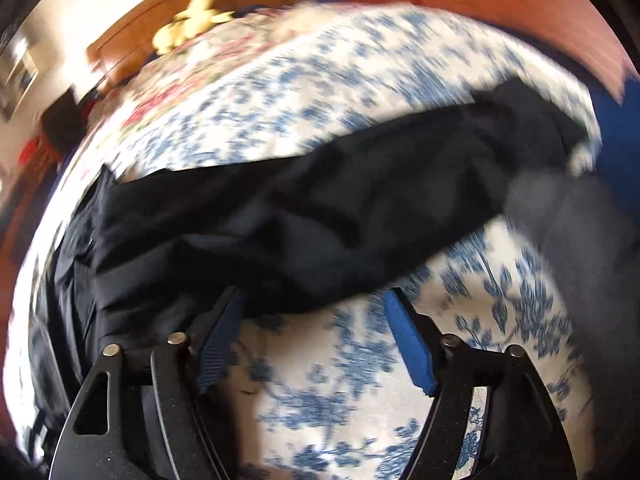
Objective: Fold large clothes
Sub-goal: 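Lift the black sleeve with the right tool and lay it across the coat front, then open the right tool to release the sleeve on the coat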
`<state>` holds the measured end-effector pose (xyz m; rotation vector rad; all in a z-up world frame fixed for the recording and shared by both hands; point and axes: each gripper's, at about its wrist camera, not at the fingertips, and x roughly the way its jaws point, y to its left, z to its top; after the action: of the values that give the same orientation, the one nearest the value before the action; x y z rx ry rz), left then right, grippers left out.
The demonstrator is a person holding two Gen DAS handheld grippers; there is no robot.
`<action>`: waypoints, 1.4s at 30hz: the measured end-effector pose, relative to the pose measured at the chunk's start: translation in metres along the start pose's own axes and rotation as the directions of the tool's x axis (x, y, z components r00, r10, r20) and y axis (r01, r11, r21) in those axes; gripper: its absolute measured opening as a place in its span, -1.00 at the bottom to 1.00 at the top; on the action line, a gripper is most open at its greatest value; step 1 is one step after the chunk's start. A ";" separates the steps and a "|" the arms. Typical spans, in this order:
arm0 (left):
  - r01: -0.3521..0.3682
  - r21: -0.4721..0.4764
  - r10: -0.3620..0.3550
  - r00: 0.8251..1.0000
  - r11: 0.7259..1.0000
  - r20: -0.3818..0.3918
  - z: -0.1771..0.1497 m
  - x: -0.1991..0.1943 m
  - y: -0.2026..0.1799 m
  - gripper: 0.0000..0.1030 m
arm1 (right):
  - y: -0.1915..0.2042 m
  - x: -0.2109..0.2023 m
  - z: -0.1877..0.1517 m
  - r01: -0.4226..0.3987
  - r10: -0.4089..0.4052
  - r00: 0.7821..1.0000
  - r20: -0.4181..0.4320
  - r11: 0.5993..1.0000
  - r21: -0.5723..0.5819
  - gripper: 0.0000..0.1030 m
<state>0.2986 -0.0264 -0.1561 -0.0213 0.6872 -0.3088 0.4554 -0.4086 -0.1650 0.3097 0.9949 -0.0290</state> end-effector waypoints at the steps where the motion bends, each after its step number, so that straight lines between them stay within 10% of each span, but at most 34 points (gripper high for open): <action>1: 0.000 0.000 0.000 1.000 1.000 0.000 0.000 0.000 0.000 -0.21 | -0.010 0.005 0.000 0.005 -0.005 1.000 -0.008 0.999 0.033 0.47; 8: -0.002 0.004 0.002 1.000 1.000 -0.005 -0.001 0.001 0.000 -0.21 | -0.031 0.018 0.021 -0.074 0.070 0.997 0.034 0.987 0.141 0.48; 10: -0.002 0.005 0.002 1.000 1.000 -0.006 -0.001 0.002 0.000 -0.21 | -0.023 0.024 0.029 -0.030 0.026 0.999 0.040 0.994 0.105 0.08; 12: -0.002 0.004 0.002 1.000 1.000 -0.005 -0.001 0.001 0.000 -0.21 | -0.015 0.027 0.032 -0.006 0.004 0.999 0.041 0.998 0.055 -0.78; 15: -0.002 0.005 0.002 1.000 1.000 -0.004 -0.001 0.001 0.000 -0.21 | 0.003 0.018 0.032 0.003 -0.002 0.997 0.079 1.000 -0.014 -0.92; 30: -0.013 0.009 0.012 1.000 1.000 0.027 0.006 -0.022 0.003 -0.21 | 0.185 -0.119 -0.062 -0.199 0.327 0.933 0.151 0.817 -0.542 -0.93; 37: -0.044 0.035 0.042 0.997 0.998 0.058 0.002 -0.047 0.005 -0.21 | 0.210 -0.127 -0.108 -0.211 0.314 0.945 0.086 0.791 -0.574 -0.93; 42: -0.037 0.006 0.036 0.998 0.999 0.052 -0.005 -0.053 0.014 -0.21 | 0.207 -0.126 -0.132 -0.183 0.253 0.967 0.040 0.792 -0.583 -0.55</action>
<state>0.2606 0.0024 -0.1285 -0.0104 0.6341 -0.2747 0.3120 -0.1900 -0.0775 -0.1402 0.8004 0.4595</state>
